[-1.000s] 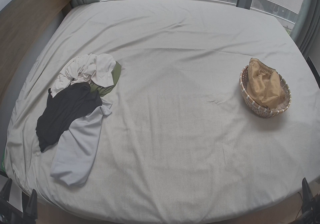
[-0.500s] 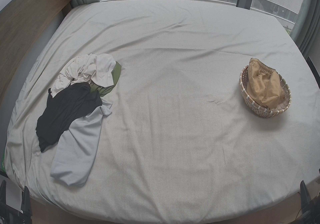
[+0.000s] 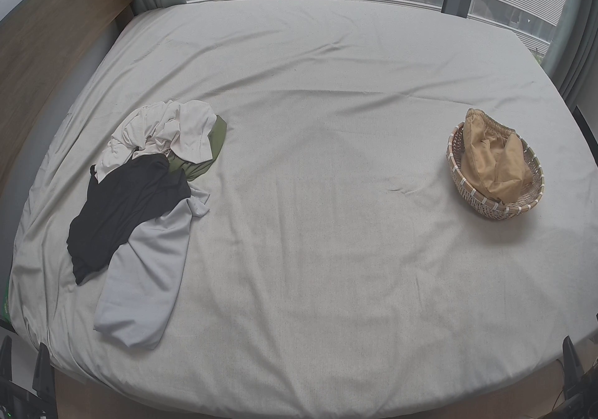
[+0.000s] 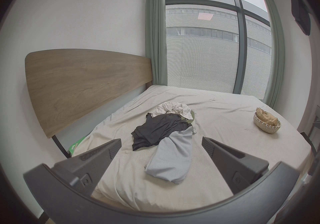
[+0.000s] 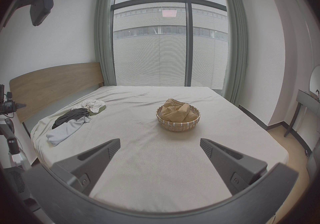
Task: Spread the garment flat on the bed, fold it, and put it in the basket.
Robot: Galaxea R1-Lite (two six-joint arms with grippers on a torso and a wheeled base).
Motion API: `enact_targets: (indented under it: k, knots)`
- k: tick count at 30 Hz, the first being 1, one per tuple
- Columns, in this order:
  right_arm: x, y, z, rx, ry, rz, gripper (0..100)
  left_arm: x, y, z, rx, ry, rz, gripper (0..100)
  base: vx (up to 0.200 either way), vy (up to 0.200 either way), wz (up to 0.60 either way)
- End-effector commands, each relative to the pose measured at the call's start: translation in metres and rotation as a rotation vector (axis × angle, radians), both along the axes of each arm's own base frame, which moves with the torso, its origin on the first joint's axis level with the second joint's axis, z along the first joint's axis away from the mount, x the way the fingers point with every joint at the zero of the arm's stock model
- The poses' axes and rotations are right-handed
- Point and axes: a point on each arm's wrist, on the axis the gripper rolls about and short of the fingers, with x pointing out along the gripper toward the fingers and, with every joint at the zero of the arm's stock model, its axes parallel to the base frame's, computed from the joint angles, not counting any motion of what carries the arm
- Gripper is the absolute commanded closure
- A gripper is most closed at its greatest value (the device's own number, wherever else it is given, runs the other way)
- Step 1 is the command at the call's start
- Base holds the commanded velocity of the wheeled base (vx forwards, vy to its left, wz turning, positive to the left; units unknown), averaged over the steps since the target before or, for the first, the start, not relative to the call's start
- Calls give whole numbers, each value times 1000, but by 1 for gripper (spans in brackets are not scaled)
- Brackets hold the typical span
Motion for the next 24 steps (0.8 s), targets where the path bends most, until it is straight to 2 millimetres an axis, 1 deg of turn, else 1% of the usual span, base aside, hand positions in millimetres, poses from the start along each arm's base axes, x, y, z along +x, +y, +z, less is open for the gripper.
enact_targets:
  k: [1,3,4,5,6,11,14,17,19,20,21,22,24]
  knots:
    - [0,-1,-4,-6,9,-58,0,0,0,-4,52,11,8,0,0,0,0]
    - [0,-2,-5,-10,15,-71,0,0,0,-4,74,15,9,0,0,0,0]
    - [0,-1,-7,-27,32,-43,0,0,0,-4,148,32,9,0,0,0,0]
    - [1,0,-8,-26,37,5,0,0,0,-4,162,37,1,0,0,0,0]
    - [1,1,-9,-14,48,29,0,0,-1,-4,160,37,-14,0,0,0,0]
    - [1,-1,-11,13,61,-19,0,0,-1,-4,103,27,-25,0,0,0,0]
    - [1,-1,-11,16,60,-21,0,0,0,-4,156,42,2,0,0,0,0]
    - [1,-1,-11,16,60,-16,0,1,-1,-4,152,51,-43,0,0,0,0]
    - [1,-1,-11,23,60,-16,0,1,-1,-5,60,53,-60,0,0,0,0]
    - [1,-1,-11,20,60,-17,0,1,-1,-5,57,45,-56,0,0,0,0]
    - [1,-1,-11,20,60,-17,0,1,-1,-5,57,45,-56,0,0,0,0]
    - [1,-1,-10,19,61,-19,0,1,-1,-5,119,30,-41,0,0,0,0]
    - [1,-1,-11,22,63,-19,0,1,-1,-4,136,34,-48,0,0,0,0]
